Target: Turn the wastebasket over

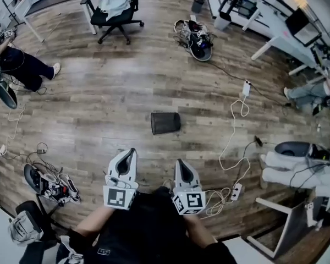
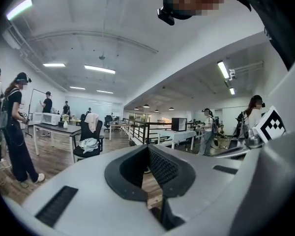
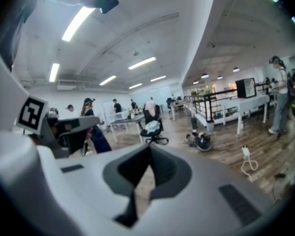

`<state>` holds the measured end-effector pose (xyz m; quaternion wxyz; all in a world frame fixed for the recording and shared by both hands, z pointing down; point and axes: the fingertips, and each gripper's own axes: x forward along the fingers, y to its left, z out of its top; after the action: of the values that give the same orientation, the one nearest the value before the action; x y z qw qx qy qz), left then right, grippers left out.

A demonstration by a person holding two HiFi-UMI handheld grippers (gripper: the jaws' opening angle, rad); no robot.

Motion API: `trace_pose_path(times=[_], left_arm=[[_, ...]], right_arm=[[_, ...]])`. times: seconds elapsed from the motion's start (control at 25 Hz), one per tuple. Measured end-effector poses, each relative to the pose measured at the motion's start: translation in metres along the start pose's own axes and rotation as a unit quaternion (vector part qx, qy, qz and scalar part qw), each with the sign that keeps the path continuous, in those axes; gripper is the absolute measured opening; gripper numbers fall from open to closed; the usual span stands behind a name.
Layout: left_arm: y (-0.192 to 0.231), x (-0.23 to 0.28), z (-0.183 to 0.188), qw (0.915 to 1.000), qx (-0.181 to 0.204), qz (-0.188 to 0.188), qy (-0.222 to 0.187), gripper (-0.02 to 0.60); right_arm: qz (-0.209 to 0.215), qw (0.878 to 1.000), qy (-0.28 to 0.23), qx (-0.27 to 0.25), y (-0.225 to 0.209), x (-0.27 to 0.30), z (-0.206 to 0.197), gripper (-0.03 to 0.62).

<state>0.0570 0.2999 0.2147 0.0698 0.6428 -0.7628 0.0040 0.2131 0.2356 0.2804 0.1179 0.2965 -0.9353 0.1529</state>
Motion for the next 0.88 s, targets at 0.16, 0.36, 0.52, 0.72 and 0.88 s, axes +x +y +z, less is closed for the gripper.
trace_pose_path(times=[0.16, 0.36, 0.52, 0.72, 0.88], left_arm=[[0.068, 0.020, 0.018, 0.9982, 0.020, -0.056, 0.003, 0.034], [0.117, 0.042, 0.021, 0.9919, 0.013, -0.123, 0.029, 0.034], [0.130, 0.065, 0.017, 0.9864, 0.012, -0.159, 0.041, 0.034], [0.126, 0.089, 0.008, 0.9808, 0.010, -0.187, 0.054, 0.034], [0.115, 0.107, 0.007, 0.9765, 0.022, -0.206, 0.059, 0.034]], right_arm=[[-0.055, 0.998, -0.012, 0.019, 0.040, 0.050, 0.011, 0.031], [-0.110, 0.993, -0.024, 0.038, 0.076, 0.089, 0.032, 0.032], [-0.149, 0.987, -0.032, 0.049, 0.077, 0.106, 0.045, 0.032], [-0.187, 0.980, -0.036, 0.065, 0.064, 0.113, 0.046, 0.031], [-0.203, 0.975, -0.036, 0.082, 0.048, 0.120, 0.040, 0.031]])
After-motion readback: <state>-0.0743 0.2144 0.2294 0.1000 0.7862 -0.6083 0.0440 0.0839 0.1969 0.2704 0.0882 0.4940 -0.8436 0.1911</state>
